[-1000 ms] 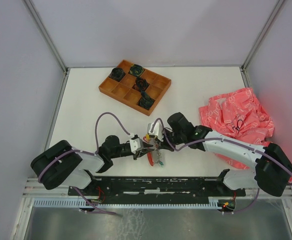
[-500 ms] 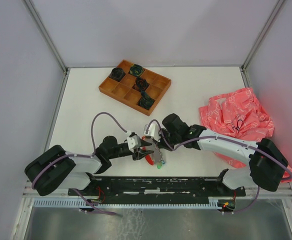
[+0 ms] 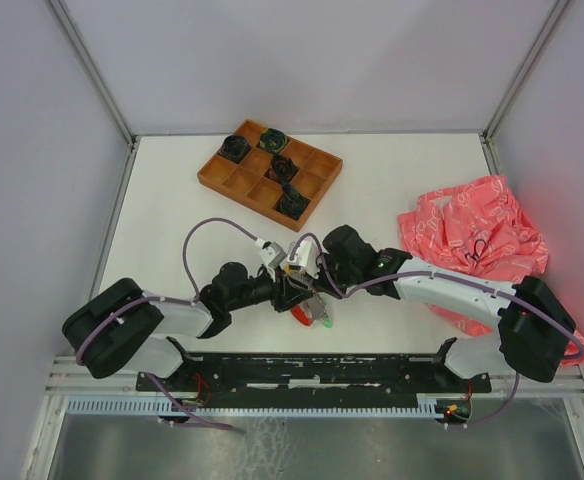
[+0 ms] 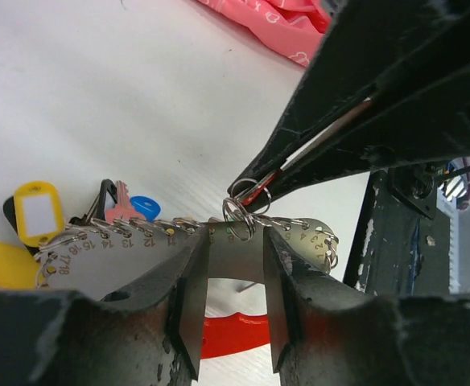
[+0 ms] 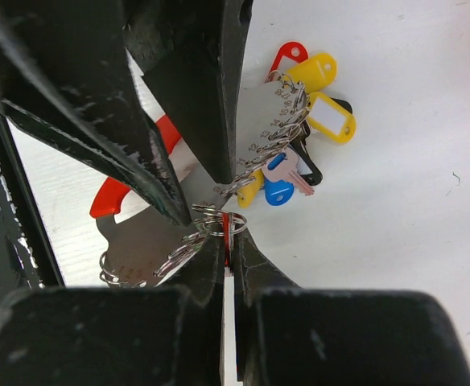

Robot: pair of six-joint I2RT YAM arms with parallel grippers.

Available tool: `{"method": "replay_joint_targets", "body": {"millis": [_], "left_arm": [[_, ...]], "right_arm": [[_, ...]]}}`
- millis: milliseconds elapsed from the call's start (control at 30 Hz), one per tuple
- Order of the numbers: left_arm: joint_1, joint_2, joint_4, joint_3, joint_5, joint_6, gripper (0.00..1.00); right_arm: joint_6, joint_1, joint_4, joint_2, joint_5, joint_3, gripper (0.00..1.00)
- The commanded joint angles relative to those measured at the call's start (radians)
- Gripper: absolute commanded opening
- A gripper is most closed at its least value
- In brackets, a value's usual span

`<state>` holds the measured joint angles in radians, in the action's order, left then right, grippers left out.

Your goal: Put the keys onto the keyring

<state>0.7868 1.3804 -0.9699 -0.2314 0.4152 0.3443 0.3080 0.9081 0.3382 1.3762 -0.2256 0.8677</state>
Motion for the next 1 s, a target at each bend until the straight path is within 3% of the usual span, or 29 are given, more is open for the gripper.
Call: {"method": "replay_joint_targets", "body": {"millis": [0, 300, 600, 967], "left_arm": [[-0.001, 0.024, -0.016, -0.035, -0.053, 0.158, 0.37], [0.000, -0.008, 0.009, -0.042, -0.093, 0.171, 0.19], [0.000, -0.047, 0.117, -0.077, -0.152, 0.062, 0.20], [0.000, -0.018, 0.098, -0.097, -0.048, -0.176, 0.27]], "right_arm": [[-0.035, 0.006, -0.062, 0.001, 0.005, 0.052, 0.01], [-0.037, 0.008, -0.062, -0.005, -0.003, 0.046, 0.01], [-0.041, 0.012, -0.035, 0.000, -0.040, 0.054, 0.01], [-0.046, 0.012, -0.025, 0.000, -0.054, 0.069, 0.01]]}}
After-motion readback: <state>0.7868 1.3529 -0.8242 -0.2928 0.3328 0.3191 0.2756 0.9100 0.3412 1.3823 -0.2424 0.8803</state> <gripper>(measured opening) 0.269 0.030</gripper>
